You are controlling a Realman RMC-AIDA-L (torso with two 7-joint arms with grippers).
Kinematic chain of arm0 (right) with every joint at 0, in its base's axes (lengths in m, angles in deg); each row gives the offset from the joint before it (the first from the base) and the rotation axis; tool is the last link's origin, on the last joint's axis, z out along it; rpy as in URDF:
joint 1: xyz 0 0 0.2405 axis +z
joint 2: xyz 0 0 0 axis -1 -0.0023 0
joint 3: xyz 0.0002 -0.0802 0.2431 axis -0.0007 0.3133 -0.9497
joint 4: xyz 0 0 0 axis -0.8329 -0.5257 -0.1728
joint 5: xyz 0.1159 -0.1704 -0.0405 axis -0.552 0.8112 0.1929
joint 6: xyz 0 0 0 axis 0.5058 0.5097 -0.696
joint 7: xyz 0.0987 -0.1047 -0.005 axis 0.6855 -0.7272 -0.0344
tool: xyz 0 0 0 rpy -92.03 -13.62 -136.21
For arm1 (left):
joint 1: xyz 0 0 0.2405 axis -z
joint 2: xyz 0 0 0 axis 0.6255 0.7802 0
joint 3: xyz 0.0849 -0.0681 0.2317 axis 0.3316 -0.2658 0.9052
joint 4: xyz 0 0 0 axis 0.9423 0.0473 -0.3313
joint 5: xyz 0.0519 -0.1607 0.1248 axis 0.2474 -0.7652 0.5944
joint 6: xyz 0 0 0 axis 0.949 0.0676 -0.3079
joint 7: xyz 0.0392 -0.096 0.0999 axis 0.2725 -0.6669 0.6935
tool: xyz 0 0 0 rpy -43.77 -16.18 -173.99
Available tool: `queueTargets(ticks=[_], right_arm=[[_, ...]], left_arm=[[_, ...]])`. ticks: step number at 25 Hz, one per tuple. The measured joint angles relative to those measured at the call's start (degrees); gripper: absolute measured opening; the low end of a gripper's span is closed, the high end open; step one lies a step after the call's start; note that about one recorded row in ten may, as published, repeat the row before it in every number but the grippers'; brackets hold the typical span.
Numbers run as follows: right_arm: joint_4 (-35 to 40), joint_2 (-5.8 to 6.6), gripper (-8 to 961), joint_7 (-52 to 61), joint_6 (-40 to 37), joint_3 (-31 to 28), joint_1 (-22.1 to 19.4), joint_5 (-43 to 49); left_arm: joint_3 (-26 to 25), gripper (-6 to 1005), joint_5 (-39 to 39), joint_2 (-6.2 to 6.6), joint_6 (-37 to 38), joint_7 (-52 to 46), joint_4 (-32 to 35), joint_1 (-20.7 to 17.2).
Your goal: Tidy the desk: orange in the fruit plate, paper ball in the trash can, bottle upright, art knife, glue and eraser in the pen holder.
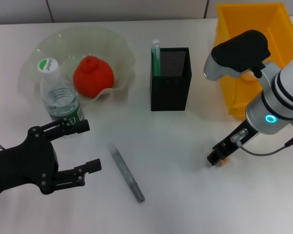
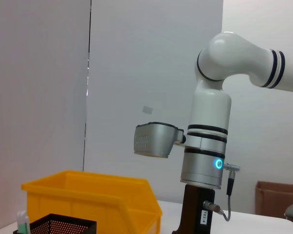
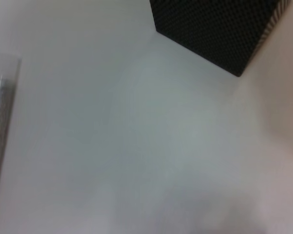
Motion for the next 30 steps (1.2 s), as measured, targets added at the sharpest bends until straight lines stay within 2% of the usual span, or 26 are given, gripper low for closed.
queueTargets(ticks=[7,12,14,17,20,26,29,30], right_arm=[[-1.3,0.00,478,0.0,0.3,0.1,0.6,0.0],[-1.4,0.00,282,0.0,0.5,0.0,0.8,0.0],[0.1,0.01,267,0.0,0.0,-0.2,0.5,0.0],[5.4,0.08,262,0.0,-1.6,-0.7,-1.0,0.0],[15.1,0.15,265,0.0,-4.5,-2.4,-3.4,-0.5],[33.4,0.20,270,-1.6,-6.1,-10.7,-6.4,-2.7],[34.5,0.40,273,-3.5,-2.3,-14.9,-5.7,-2.7],[31.7,0.54,274,-5.0,1.2,-16.7,-4.4,-2.8]], left_arm=[[0.0,812,0.0,0.02,-0.1,0.1,0.0,0.0],[-0.5,812,0.0,0.00,0.0,0.0,0.0,0.0],[-0.5,812,0.0,0.02,0.1,0.0,0.0,0.0],[-0.6,812,0.0,0.10,0.3,0.0,0.0,0.0],[-0.6,812,0.0,0.16,0.5,0.0,0.0,0.0],[-0.6,812,0.0,0.27,1.0,0.0,0.0,-0.2],[-0.7,812,0.0,0.26,1.0,0.0,0.0,-0.1],[-0.7,812,0.0,0.24,1.0,0.0,0.0,-0.1]])
